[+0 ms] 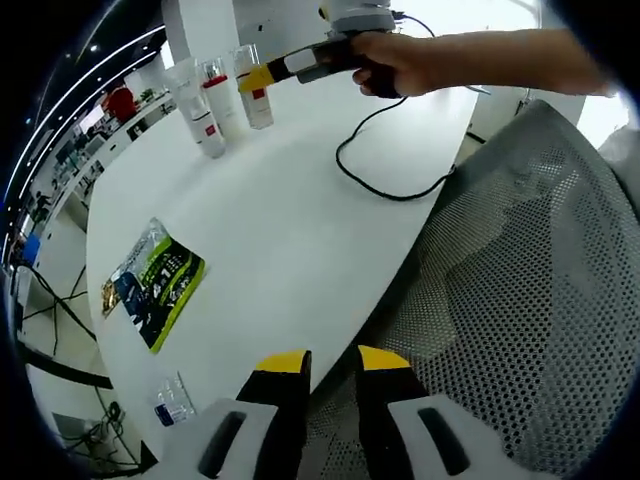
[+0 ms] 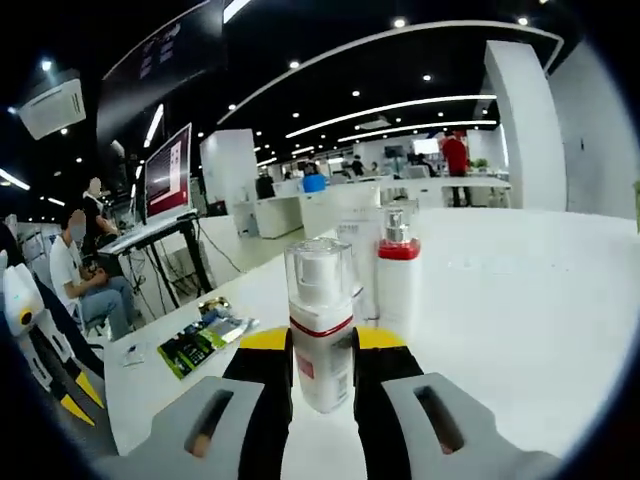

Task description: Arrange the skincare products in the storage area until every visible bottle or jar stands upright without overlapping.

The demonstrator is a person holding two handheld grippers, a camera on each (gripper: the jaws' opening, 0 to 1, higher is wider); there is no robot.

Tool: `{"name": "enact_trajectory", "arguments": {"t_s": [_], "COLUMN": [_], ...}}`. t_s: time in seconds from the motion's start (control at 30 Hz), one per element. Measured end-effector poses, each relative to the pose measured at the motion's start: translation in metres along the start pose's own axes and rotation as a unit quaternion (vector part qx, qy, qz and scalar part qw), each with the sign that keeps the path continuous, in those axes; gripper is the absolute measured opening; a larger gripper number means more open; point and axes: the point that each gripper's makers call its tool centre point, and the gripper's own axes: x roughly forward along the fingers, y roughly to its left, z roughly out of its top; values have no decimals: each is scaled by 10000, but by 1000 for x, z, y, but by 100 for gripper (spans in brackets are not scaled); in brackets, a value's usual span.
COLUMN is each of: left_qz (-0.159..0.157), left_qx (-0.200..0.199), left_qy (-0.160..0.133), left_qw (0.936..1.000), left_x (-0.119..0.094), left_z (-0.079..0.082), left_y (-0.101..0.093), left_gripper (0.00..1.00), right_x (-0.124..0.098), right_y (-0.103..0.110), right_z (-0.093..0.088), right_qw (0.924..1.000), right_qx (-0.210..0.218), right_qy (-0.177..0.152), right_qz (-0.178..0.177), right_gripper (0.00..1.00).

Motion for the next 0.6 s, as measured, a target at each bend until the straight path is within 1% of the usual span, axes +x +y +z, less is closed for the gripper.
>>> {"name": "enact_trajectory", "arguments": {"t_s": [0.03, 0.07, 0.17, 0.2, 0.23, 0.27, 0.37, 0.43, 0.6], "left_qz": [-12, -30, -55, -62, -72, -83, -119, -131, -167], "left_qx": [-7, -8, -3, -5, -14, -17, -5, -54, -67], "left_qy": [22, 27, 43, 51, 59, 63, 88, 137, 197], "left_qw": [10000, 10000, 10000, 10000, 10000, 9999, 9999, 9998, 9996], "left_x": [1, 1, 1, 2, 2, 2, 3, 4, 6], "left_z": [-1, -1, -3, -3, -4, -4, -6, -8, -11], "left_y": [0, -1, -1, -1, -1, -2, -3, -3, -5], "left_gripper": [18, 18, 18, 18, 18, 18, 18, 18, 18], "right_x": [5, 8, 15, 18, 20, 22, 30, 32, 37], "right_y": [-5, -7, -14, -15, -15, -17, -21, -24, -27], "right_z": [-3, -5, -4, -1, 0, 0, -3, -7, -8], "right_qw": [9999, 9999, 9999, 9999, 9997, 9995, 9993, 9992, 9985], "right_qx": [-123, -127, -156, -141, -205, -299, -363, -394, -541], "right_qy": [59, 95, 54, -68, -105, -101, -29, 17, -18], "right_qz": [-42, -44, -24, 41, 54, 62, 94, 83, 101], "right_gripper": [19, 19, 19, 19, 19, 19, 19, 19, 19]}}
